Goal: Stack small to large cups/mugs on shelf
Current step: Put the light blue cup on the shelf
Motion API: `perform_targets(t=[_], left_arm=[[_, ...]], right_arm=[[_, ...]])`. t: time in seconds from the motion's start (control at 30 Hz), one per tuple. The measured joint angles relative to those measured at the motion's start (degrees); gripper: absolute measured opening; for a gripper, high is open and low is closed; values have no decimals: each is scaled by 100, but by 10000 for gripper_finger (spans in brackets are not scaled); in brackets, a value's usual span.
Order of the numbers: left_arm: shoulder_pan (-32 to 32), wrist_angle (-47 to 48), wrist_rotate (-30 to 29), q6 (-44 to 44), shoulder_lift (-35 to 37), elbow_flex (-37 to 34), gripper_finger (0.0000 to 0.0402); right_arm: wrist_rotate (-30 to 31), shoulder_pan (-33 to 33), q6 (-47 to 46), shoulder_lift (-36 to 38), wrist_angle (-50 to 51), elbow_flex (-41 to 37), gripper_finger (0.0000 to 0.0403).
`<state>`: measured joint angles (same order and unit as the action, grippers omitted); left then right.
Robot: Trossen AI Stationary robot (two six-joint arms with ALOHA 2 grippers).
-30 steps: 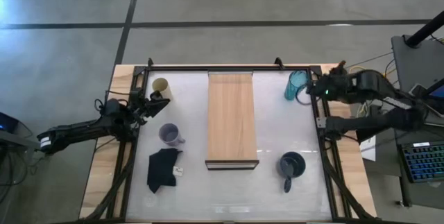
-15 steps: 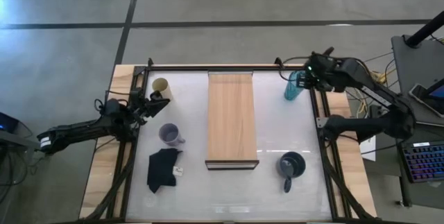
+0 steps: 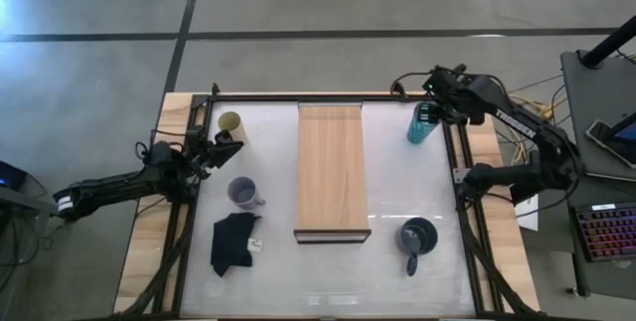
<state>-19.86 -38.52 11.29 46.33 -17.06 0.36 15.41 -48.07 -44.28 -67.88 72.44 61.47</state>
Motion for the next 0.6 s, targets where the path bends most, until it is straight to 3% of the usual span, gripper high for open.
perform_targets(t=[0.33, 0.6], left_arm=[[-1, 2, 4, -5, -4, 0, 65], [-1, 0, 4, -5, -4, 0, 65]], right_arm=[[-70, -269, 293, -346, -186, -222, 189], [-82, -261, 409, -331, -375, -199, 110]])
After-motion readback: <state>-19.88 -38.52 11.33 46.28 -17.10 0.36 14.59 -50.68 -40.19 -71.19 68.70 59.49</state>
